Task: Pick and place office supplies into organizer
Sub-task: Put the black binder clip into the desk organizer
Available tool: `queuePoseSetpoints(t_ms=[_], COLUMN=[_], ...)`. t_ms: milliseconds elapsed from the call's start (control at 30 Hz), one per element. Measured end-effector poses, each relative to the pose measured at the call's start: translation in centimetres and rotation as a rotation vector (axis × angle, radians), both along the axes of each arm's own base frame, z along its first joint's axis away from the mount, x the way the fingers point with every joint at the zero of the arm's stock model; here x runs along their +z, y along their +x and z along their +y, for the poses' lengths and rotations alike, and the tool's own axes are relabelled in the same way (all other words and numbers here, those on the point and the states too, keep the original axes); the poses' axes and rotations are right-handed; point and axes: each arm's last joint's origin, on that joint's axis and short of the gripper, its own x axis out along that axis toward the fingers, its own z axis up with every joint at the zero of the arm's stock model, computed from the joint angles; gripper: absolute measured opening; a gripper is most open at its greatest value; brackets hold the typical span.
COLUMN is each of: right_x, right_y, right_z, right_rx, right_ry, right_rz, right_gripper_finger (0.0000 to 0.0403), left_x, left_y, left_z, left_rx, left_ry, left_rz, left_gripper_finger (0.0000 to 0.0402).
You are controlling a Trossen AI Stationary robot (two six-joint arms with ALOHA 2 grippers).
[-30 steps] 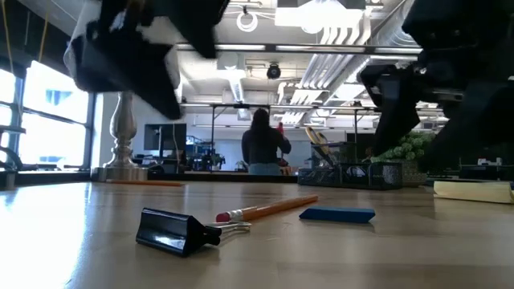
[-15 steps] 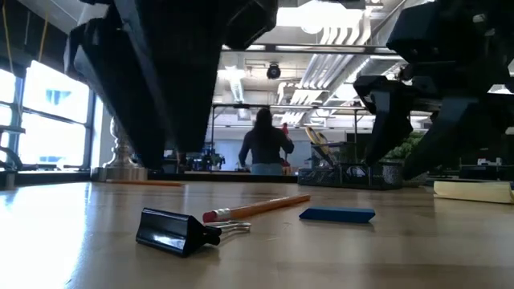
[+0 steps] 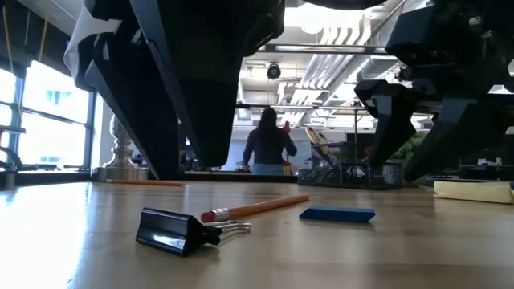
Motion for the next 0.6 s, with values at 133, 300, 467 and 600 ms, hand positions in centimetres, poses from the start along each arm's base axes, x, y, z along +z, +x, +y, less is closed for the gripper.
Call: queuePoseSetpoints(t_ms=[133, 300, 467, 600], right_x=[-0.1, -0.2, -0.3, -0.3], right_y=[-0.1, -0.2, -0.3, -0.3], right_z=[-0.1, -0.1, -0.1, -0.2], right_rx=[-0.006, -0.011, -0.016, -0.021], right_ry=[-0.004, -0.004, -0.002, -0.001], right_rz=[0.017, 0.027, 0.040, 0.046], right_gripper_finger=[0.0167, 0.0153, 0.0142, 0.0138], left_x=[-0.3, -0.3, -0.2, -0.2], left_y=[0.1, 1.0, 1.5, 1.4], left_z=[0.0, -0.4, -0.4, -0.1], left_rx=[-0.034, -0.107, -0.106, -0.083], left_ry=[0.014, 0.005, -0.029, -0.032], left_rz=[-0.018, -0.134, -0.178, -0.155], left_gripper_finger=[0.0225, 0.0230, 0.0228, 0.0238])
